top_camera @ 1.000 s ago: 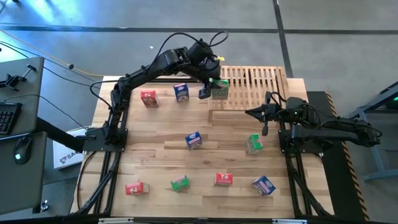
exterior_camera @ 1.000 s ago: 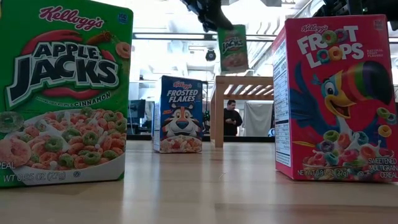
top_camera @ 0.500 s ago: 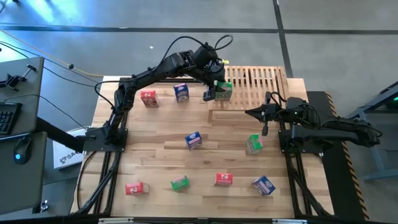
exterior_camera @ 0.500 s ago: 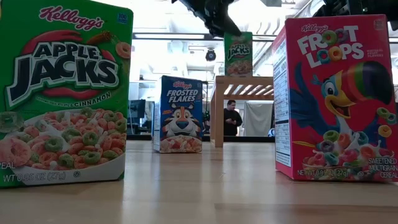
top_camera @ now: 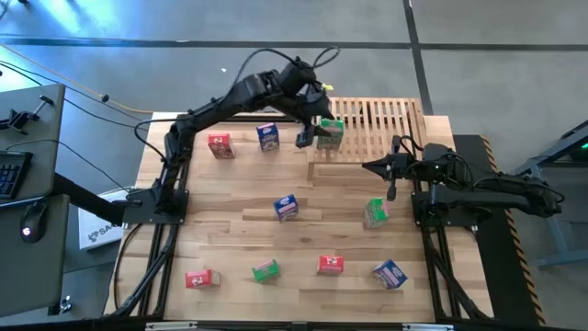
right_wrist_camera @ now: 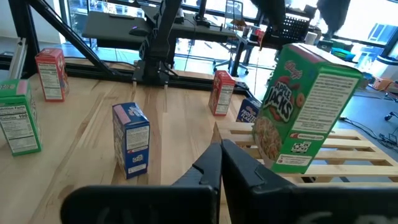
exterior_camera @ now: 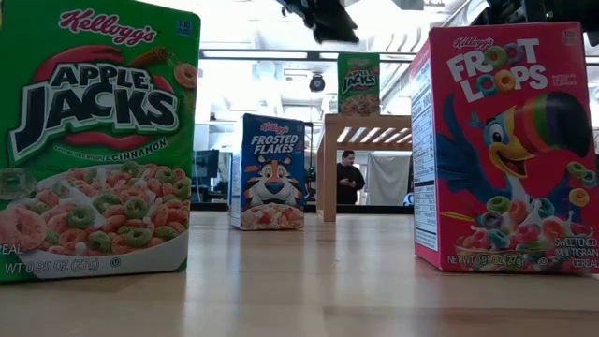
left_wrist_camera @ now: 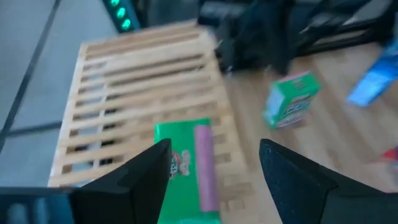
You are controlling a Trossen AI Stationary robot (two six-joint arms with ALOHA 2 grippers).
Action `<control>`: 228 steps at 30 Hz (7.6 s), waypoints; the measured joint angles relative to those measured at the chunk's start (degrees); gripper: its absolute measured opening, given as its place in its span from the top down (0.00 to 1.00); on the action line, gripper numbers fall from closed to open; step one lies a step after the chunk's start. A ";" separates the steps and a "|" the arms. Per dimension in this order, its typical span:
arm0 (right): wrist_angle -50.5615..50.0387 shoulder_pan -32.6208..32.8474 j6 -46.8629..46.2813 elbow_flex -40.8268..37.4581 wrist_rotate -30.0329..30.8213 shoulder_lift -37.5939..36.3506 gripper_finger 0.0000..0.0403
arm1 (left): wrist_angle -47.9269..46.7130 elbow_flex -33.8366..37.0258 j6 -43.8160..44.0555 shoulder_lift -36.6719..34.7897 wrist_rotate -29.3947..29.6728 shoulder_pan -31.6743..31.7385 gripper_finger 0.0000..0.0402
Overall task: Stack cereal on shelf
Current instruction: Put the top left green cereal box on the shelf, then put the bottom right blue cereal box on the shelf
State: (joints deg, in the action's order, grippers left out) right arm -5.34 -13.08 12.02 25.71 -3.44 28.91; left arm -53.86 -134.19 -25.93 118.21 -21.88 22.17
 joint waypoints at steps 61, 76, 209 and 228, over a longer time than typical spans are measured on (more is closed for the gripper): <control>-49.09 -9.17 3.42 67.73 9.74 54.98 0.18 | 87.18 96.96 22.29 -45.83 4.11 1.95 0.71; -58.35 -12.57 3.19 74.76 1.68 62.34 0.47 | 85.02 96.91 22.27 -45.83 4.10 1.95 0.71; -72.65 45.16 -84.03 59.68 18.82 52.34 0.60 | 96.03 107.34 24.19 -45.81 4.71 0.22 0.99; -74.63 62.98 -120.31 64.69 2.39 68.83 0.32 | 102.00 107.34 23.78 -45.79 4.67 0.15 0.99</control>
State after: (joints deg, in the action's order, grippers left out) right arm -79.96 49.90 -108.30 90.41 -1.06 97.73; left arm 48.14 -26.85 -2.15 72.42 -17.21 22.33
